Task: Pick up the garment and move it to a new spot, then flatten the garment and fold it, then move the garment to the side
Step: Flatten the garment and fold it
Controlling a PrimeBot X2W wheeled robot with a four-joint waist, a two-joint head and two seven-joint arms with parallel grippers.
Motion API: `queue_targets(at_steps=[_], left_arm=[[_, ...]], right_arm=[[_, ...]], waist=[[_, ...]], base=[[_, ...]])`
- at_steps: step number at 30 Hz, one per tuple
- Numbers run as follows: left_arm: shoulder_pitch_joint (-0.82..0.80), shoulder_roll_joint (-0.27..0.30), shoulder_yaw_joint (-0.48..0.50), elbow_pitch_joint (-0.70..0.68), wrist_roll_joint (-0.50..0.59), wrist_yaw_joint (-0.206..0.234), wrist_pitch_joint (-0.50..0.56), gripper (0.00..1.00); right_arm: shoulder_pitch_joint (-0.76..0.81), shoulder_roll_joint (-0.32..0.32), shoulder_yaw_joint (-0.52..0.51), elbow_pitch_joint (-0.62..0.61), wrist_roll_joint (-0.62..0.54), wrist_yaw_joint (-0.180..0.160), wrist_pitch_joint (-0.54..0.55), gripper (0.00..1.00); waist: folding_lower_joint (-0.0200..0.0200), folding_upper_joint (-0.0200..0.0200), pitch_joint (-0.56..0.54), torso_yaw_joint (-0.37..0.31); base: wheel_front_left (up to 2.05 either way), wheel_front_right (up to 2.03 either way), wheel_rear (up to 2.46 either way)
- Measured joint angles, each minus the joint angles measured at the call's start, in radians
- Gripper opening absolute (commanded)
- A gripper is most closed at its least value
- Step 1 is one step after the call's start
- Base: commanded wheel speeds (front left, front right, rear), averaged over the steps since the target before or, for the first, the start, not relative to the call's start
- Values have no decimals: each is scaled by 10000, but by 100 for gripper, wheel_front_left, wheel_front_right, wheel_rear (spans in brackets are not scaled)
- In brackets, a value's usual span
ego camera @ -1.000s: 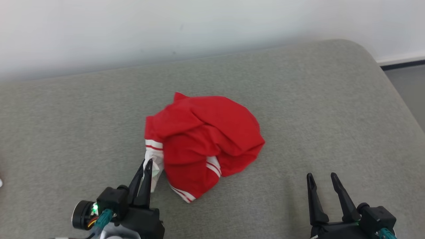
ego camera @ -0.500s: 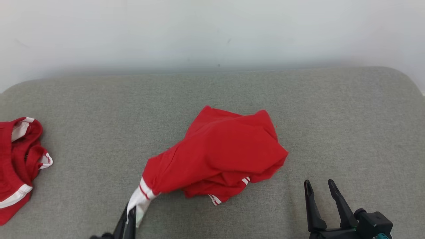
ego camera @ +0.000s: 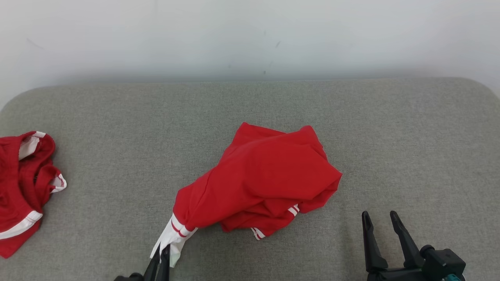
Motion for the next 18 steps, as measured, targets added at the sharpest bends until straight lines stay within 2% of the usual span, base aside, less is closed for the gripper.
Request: queue_targets(at_steps=[8, 14, 18], left_arm=[[-1214, 100, -36, -128, 234, -155, 0, 0], [-3165, 614, -291, 157, 502, -255, 0, 0], [-4813, 1220, -675, 984, 545, -270, 0, 0]], right_arm=[[-188, 6, 171, 8, 4, 0, 0, 100], [-381, 0, 136, 6, 4, 0, 0, 100], [-528, -2, 171, 35, 10, 0, 0, 100]], waist=[[1, 0, 119, -125], [2, 0, 229, -430], [2, 0, 354, -754]], base=[[0, 0, 0], [0, 0, 0], [0, 0, 0]])
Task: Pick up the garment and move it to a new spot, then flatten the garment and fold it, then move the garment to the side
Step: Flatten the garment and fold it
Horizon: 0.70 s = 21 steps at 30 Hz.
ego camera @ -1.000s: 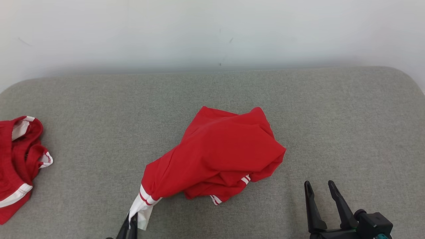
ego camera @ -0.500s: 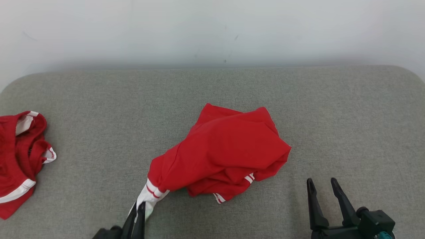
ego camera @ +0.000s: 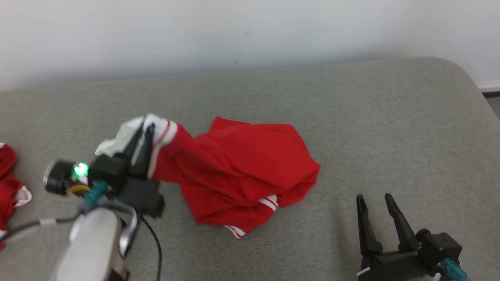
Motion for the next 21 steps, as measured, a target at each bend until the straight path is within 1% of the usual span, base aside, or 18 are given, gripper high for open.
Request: queue_targets(at_steps=[5, 8, 10, 12, 13, 14, 15, 16, 17, 18, 19, 20, 21], left_arm=[[-1693, 729, -566, 1371, -380, -46, 0, 0], [-2433, 1003, -1055, 2247, -727, -59, 0, 0], [-3332, 1310, -1578, 3310, -1237, -61, 0, 0], [-3729, 1457, -1741, 3785, -1475, -61, 0, 0], [-4489, 1730, -2142, 4771, -1860, -61, 0, 0], [-4637, 1749, -2249, 5154, -1850, -61, 0, 88], [-4687, 1756, -2257, 5269, -1837, -61, 0, 100], [-4698, 1751, -2228, 5315, -1841, -61, 0, 100], [-4612, 1732, -1944, 5288, -1935, -52, 0, 100], [-3969, 1555, -1613, 4928, -2027, 109, 0, 100], [-3684, 1515, -1517, 4727, -2036, 146, 0, 100], [-3379, 1457, -1350, 4470, -2046, 282, 0, 100], [-2057, 984, -637, 2861, -2238, 650, 0, 100]], right_arm=[[-267, 2, 100, 6, 159, 0, 0, 100], [-310, 0, 134, 31, 180, 0, 0, 100], [-477, -2, 186, 50, 188, 0, 0, 100], [-525, -2, 176, 61, 184, 0, 0, 100], [-696, 2, 169, 102, 165, 0, 0, 100], [-697, -4, 155, 119, 151, 0, 0, 100], [-695, -2, 148, 128, 144, 0, 0, 100], [-685, 2, 128, 132, 144, 0, -2, 100], [-619, -4, 109, 132, 144, 0, 0, 100], [-513, 4, 96, 144, 144, 0, -2, 100], [-416, 0, 75, 150, 144, 0, 0, 100], [-350, 2, 77, 201, 142, 0, 0, 100], [-121, 2, -2, 232, 96, 0, 0, 100]], waist=[[1, 0, 215, -499], [1, 0, 337, -832], [1, 0, 502, -1269], [1, 0, 587, -1476], [1, 1, 785, -1928], [2, 1, 843, -2051], [2, 1, 860, -2092], [1, 1, 866, -2109], [1, 0, 838, -2047], [0, 1, 744, -1889], [0, 1, 700, -1817], [0, 1, 645, -1734], [-1, 0, 374, -1358]], base=[[0, 0, 0], [0, 0, 0], [0, 0, 0], [0, 0, 0], [0, 0, 0], [0, 0, 0], [0, 0, 0], [0, 0, 0], [0, 0, 0], [0, 0, 0], [0, 0, 0], [0, 0, 0], [0, 0, 0]])
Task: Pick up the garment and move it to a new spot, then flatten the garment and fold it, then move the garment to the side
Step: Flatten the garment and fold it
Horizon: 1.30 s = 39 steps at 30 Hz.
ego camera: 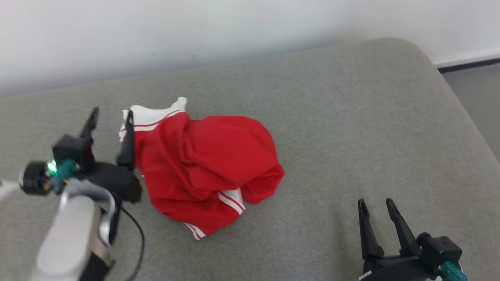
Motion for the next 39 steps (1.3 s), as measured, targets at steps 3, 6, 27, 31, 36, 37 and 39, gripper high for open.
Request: queue_targets(at_steps=[3, 6, 27, 31, 36, 37, 39], left_arm=[[1605, -616, 382, -1392, 21, 221, -2, 100], [3300, -1402, 414, -2318, 305, 167, 0, 100], [4716, -2226, -1118, -1185, 173, -203, 0, 100], [4305, -2236, -1404, -763, -232, -180, -2, 100], [3906, -2236, -1661, -470, -368, -255, -2, 0], [3893, -2236, -1693, -433, -391, -270, -2, 0], [3890, -2236, -1707, -366, -378, -274, 0, 0]], right_arm=[[200, 0, -13, 17, -27, 0, 0, 100], [273, 0, 44, 10, -46, 0, -2, 100], [46, 0, -48, -13, -100, 0, 0, 100], [-55, 0, -29, 17, -100, 0, 0, 100], [-63, 2, -12, 40, -102, 0, -2, 100], [-58, -4, -52, 42, -102, 0, 0, 100], [-29, -2, -92, 44, -104, 0, 0, 100]], waist=[[0, 0, -256, 398], [-1, 0, -518, 846], [0, 0, 49, 512], [0, 0, 94, 424], [0, 0, 8, 348], [0, 0, -17, 356], [0, 0, -60, 390]], base=[[0, 0, 0], [0, 0, 0], [0, 0, 0], [0, 0, 0], [0, 0, 0], [0, 0, 0], [0, 0, 0]])
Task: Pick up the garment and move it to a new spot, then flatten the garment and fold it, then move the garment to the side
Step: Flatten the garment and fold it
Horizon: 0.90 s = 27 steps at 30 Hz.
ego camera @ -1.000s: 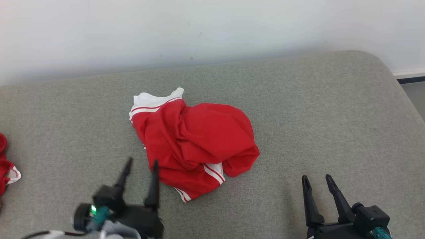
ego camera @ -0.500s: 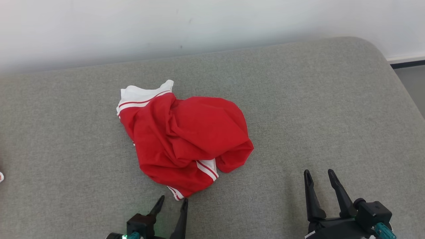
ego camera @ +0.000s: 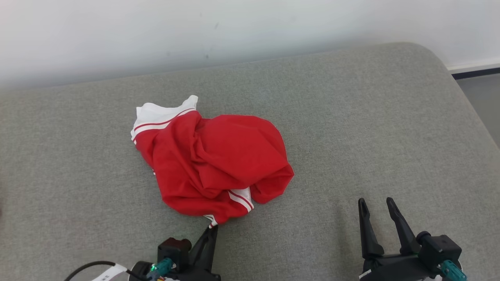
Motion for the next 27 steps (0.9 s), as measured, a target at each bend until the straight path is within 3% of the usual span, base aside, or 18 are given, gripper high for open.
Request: queue_targets(at_steps=[12, 16, 27], left_arm=[[476, 38, 723, -1962, 516, 44, 0, 0], [1034, 303, 715, -2836, 755, 100, 0, 0], [3254, 1250, 715, -6730, 930, 913, 1469, 0]], right_arm=[[363, 2, -65, 46, 113, 0, 0, 100], [540, 8, -25, 81, 171, 0, 0, 100], [764, 2, -123, 105, 324, 0, 0, 100]], waist=[[0, 0, -357, 521], [0, 0, -524, 834], [0, 0, -769, 1666]], base=[[0, 0, 0], [0, 0, 0], [0, 0, 0]])
